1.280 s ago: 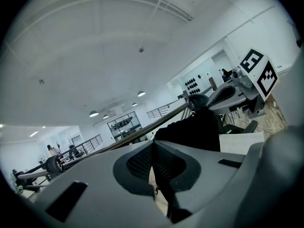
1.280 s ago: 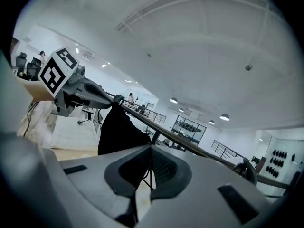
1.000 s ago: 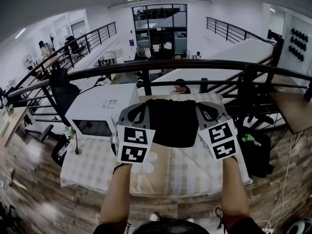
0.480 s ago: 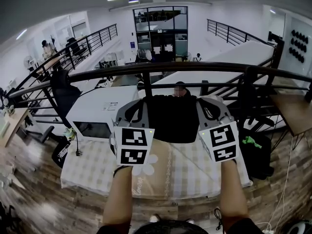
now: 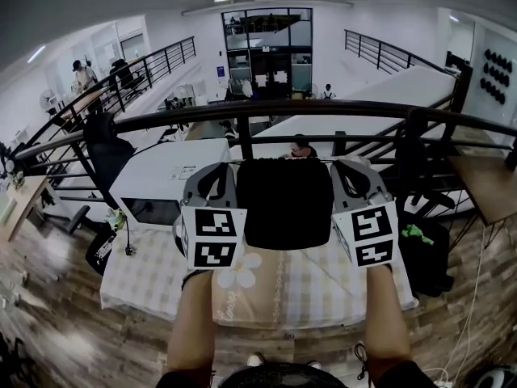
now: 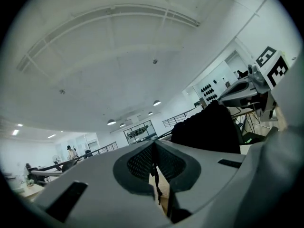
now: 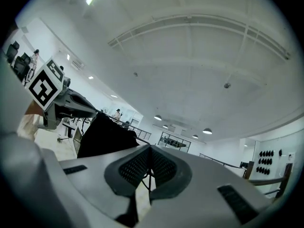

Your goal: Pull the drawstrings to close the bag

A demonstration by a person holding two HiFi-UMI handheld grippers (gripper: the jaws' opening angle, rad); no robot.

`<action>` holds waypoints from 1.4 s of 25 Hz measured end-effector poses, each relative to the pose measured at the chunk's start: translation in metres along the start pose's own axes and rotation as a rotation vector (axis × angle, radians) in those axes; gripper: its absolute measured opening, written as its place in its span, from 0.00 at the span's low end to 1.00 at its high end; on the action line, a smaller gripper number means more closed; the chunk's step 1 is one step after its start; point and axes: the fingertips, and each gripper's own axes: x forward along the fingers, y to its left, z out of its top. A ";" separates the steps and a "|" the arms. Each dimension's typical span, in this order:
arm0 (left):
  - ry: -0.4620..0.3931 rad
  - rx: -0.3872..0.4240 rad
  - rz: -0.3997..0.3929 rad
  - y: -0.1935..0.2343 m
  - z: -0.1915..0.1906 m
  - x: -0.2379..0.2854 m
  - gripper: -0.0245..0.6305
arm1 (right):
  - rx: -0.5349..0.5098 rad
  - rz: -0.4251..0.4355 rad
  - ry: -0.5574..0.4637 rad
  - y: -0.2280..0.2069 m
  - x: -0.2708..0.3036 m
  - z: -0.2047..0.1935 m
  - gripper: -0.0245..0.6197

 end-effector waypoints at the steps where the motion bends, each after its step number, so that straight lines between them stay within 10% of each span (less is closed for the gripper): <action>1: 0.000 0.002 0.003 0.001 -0.001 0.000 0.08 | -0.002 0.000 0.000 0.001 0.000 0.000 0.07; 35: 0.068 -0.013 0.037 0.025 -0.048 -0.009 0.08 | 0.096 -0.051 0.059 -0.020 -0.008 -0.038 0.07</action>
